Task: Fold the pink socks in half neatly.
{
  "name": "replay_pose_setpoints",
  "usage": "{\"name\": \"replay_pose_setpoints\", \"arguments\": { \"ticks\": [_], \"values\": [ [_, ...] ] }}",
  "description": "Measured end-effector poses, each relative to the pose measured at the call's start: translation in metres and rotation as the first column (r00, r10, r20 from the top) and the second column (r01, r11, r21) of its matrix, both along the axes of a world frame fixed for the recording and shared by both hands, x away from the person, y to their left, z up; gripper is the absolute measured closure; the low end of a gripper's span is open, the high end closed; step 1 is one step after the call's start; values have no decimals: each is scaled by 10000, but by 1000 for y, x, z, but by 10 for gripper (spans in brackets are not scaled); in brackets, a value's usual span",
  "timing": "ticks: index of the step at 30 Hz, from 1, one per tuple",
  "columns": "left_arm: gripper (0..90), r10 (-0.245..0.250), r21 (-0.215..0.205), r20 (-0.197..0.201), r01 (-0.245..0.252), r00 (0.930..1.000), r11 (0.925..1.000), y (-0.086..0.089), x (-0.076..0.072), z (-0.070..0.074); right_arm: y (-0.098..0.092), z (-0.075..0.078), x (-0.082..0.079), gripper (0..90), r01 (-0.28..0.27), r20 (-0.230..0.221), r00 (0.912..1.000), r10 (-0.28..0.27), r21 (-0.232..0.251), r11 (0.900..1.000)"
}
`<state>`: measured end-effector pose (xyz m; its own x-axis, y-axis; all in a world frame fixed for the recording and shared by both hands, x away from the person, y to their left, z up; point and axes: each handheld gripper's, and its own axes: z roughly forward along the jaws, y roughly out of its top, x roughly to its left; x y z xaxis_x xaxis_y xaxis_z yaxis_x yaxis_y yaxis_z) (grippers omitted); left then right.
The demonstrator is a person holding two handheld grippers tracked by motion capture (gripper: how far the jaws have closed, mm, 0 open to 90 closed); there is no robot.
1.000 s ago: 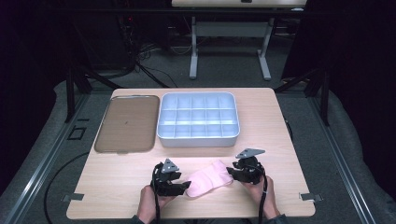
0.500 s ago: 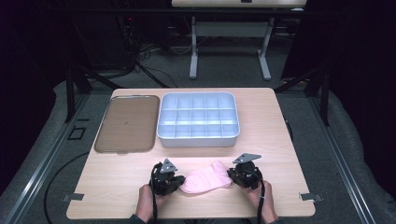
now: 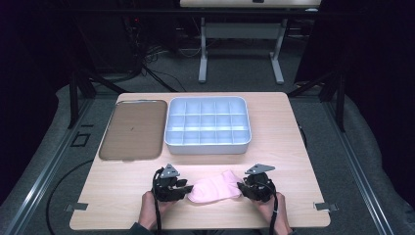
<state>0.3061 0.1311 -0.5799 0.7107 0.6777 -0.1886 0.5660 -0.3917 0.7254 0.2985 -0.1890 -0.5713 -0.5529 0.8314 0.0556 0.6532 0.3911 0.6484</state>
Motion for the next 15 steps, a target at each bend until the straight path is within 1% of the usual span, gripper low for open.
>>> {"name": "replay_pose_setpoints", "arguments": {
  "ticks": [1,2,3,4,5,6,7,8,10,11,12,13,14,15],
  "values": [
    [613,138,-68,138,-137,9998,9999,1,-3,1,-1,0,0,606,-61,-7,10000,61,83,9999],
    [611,211,-81,260,-209,9994,9997,1,-5,2,-4,1,-1,583,-193,150,9997,190,200,9996],
    [613,285,-101,476,-280,9985,9996,3,-10,4,-11,7,-4,609,-246,689,9974,205,582,9980],
    [615,285,-101,476,-280,9985,9996,3,-10,4,-11,7,-4,609,-246,689,9974,205,582,9980],
    [615,290,-102,567,-284,9980,9995,3,-12,4,-14,11,-5,613,-246,868,9961,179,774,9967],
    [618,308,-133,601,-300,9977,9995,3,-13,4,-16,14,-5,620,-194,1021,9947,107,846,9962],
    [634,334,-101,694,-328,9970,9994,4,-14,3,-19,19,-4,623,-332,1095,9937,233,893,9954],
    [634,385,-154,722,-375,9967,9992,4,-16,2,-19,19,-4,623,-332,1095,9937,233,893,9954],
    [662,406,-210,766,-391,9962,9990,6,-17,0,-18,21,-3,633,-370,1116,9933,284,754,9965],
    [675,425,-120,842,-417,9955,9991,6,-17,-1,-17,21,-2,642,-472,1072,9934,398,681,9966],
    [686,414,-236,787,-397,9960,9989,6,-18,-2,-16,21,-1,646,-511,1056,9934,455,505,9974],
    [694,364,-193,773,-350,9963,9992,6,-17,-3,-13,19,0,651,-504,1034,9936,450,496,9975],
    [703,352,-228,690,-337,9970,9992,5,-17,-4,-12,18,2,651,-628,942,9938,593,340,9974],
    [716,311,-227,545,-299,9980,9993,5,-17,-5,-9,17,3,656,-665,870,9942,631,362,9971]
  ]
}}
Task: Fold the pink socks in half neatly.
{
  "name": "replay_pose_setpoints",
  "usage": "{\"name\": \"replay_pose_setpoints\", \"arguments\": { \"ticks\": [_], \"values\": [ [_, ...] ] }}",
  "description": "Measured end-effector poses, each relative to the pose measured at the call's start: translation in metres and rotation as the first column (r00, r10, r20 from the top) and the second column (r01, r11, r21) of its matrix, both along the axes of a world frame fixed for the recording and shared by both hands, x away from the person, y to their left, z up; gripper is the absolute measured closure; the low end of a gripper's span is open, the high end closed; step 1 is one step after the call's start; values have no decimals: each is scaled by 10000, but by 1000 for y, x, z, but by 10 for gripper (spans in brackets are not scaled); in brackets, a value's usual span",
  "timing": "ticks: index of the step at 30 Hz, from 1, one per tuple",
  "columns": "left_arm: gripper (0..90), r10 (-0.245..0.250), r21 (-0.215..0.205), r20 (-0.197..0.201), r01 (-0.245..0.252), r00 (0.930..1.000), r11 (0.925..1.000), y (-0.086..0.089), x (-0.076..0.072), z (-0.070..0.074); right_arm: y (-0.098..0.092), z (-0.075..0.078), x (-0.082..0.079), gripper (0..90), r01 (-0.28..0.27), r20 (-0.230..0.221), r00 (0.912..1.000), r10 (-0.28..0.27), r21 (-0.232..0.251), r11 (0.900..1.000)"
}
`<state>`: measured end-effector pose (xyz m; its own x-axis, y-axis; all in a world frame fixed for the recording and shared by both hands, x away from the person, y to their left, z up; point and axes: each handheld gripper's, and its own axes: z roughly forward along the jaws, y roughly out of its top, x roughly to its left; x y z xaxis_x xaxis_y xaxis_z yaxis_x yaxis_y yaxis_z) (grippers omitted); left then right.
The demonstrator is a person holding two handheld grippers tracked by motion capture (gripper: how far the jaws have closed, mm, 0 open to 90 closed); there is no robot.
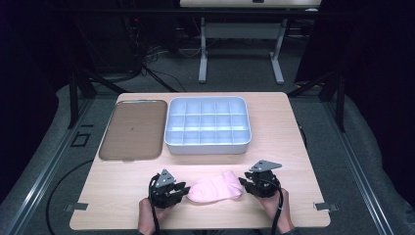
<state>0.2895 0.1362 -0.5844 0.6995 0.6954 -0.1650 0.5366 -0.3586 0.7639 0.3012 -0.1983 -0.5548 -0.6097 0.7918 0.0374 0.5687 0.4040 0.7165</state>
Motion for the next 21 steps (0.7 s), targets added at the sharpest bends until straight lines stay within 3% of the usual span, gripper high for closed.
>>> {"name": "replay_pose_setpoints", "arguments": {
  "ticks": [4,9,12,16,21],
  "values": [
    [766,-103,54,-97,104,9999,9999,-2,0,-2,8,-5,6,658,-295,-163,9994,292,-203,9994],
    [828,-234,-80,20,234,9997,9997,0,-2,-5,13,-8,10,734,-542,-443,9976,525,-394,9978],
    [845,-422,265,417,411,9982,9988,-3,-5,-5,14,-10,10,757,-661,-500,9968,625,-733,9951],
    [861,-469,618,780,421,9959,9972,-6,-9,-4,13,-11,10,806,-581,-621,9966,542,-628,9963],
    [864,-456,388,522,436,9976,9983,-4,-6,-5,16,-9,7,862,-591,-514,9972,548,-873,9944]
  ]
}}
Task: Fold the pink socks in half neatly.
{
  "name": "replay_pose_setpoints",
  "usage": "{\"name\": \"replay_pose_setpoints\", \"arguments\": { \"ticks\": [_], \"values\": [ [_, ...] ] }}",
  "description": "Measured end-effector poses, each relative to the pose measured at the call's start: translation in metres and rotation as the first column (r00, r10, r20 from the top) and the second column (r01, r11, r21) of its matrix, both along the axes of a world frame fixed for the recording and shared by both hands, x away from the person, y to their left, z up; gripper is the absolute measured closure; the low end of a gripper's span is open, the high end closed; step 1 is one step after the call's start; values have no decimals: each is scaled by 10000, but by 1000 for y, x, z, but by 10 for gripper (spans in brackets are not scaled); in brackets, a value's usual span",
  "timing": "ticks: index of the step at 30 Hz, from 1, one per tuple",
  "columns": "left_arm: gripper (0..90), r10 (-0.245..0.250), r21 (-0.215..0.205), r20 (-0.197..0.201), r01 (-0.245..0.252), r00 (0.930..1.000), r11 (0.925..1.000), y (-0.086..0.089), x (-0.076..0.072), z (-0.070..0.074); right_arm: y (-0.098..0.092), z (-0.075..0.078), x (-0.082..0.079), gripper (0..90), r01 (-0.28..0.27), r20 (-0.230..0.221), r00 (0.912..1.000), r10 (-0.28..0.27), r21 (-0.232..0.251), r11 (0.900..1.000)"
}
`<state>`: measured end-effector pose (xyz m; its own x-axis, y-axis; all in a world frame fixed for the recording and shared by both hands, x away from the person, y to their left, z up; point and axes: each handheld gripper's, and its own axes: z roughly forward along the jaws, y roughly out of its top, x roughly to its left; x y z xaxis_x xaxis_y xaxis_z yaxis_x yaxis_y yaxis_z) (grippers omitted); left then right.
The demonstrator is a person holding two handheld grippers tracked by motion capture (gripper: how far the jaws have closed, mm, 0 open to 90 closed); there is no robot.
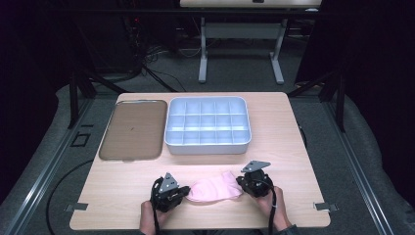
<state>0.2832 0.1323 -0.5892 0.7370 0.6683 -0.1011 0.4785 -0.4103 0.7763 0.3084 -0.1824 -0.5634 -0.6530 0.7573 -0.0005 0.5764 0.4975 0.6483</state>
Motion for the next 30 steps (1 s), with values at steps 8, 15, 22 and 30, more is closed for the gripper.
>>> {"name": "replay_pose_setpoints", "arguments": {
  "ticks": [8,15,22,30],
  "values": [
    [863,-15,-166,-201,12,9998,9999,2,2,0,-1,12,-7,872,-111,153,9998,110,54,9999],
    [861,-4,-329,-372,-8,9993,9995,3,4,-1,2,28,-13,870,-311,318,9990,304,195,9993],
    [857,17,-394,-446,-35,9990,9992,3,4,-1,8,29,-12,868,-505,118,9987,502,233,9985],
    [853,19,-446,-488,-41,9988,9990,3,5,-1,23,40,-14,873,-952,224,9953,939,629,9935]
  ]
}}
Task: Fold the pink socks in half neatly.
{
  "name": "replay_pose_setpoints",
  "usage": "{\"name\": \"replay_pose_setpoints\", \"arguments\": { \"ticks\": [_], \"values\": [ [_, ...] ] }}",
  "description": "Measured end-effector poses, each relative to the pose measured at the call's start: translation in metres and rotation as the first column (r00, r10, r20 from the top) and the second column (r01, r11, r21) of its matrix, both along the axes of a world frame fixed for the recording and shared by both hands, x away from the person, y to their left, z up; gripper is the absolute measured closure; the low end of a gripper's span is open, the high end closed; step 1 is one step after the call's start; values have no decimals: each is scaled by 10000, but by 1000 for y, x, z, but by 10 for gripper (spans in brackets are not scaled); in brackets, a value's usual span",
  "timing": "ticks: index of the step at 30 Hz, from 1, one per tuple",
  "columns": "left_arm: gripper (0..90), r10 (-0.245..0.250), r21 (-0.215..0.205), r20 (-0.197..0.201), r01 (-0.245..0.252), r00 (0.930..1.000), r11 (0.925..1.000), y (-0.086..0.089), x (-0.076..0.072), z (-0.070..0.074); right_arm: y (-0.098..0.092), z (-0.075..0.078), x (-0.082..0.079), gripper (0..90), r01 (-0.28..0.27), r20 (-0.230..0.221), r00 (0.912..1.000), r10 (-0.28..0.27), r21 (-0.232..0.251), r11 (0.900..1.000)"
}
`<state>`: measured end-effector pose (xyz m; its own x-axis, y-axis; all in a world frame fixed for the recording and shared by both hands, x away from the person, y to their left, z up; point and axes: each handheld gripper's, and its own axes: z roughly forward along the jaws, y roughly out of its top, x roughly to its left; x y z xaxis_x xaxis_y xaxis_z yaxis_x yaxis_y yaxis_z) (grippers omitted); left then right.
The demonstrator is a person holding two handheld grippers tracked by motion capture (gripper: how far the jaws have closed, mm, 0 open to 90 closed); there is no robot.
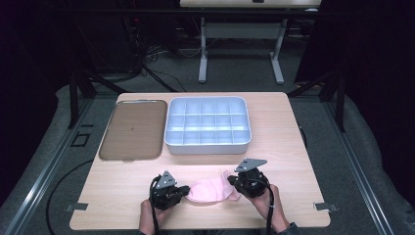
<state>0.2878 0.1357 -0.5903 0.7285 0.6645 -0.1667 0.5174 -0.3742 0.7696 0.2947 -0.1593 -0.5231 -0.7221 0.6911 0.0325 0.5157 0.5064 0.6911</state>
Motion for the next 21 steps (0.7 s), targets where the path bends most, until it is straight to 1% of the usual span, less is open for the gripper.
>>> {"name": "replay_pose_setpoints", "arguments": {
  "ticks": [1,4,5,6,10,11,12,13,14,15,21],
  "values": [
    [853,-7,9,6,7,10000,10000,0,0,0,3,2,0,873,-63,44,10000,62,107,9999],
    [853,14,24,25,-14,10000,10000,0,0,0,13,7,-2,875,-326,195,9993,323,186,9993],
    [852,10,29,37,-10,10000,10000,0,0,0,20,9,-2,877,-496,250,9985,490,271,9984],
    [852,13,31,31,-13,10000,10000,0,0,0,20,9,-2,877,-496,250,9985,490,271,9984],
    [854,7,24,25,-7,10000,10000,0,0,0,34,11,-3,880,-837,315,9961,822,498,9952],
    [854,9,24,24,-9,10000,10000,0,0,0,41,10,-2,890,-1139,124,9935,1133,886,9895],
    [854,4,33,28,-4,10000,10000,0,0,0,41,10,-2,890,-1139,124,9935,1133,886,9895],
    [855,5,27,24,-5,10000,10000,0,0,0,44,8,0,891,-1291,49,9916,1293,1025,9863],
    [855,-7,12,6,7,10000,10000,0,0,0,47,7,1,892,-1420,-14,9897,1429,1030,9845],
    [855,-5,1,-14,5,10000,10000,0,0,0,52,3,4,893,-1539,-177,9874,1571,1188,9809],
    [855,-9,6,-5,9,10000,10000,0,0,0,63,-1,6,897,-1624,-279,9855,1671,1259,9787]
  ]
}}
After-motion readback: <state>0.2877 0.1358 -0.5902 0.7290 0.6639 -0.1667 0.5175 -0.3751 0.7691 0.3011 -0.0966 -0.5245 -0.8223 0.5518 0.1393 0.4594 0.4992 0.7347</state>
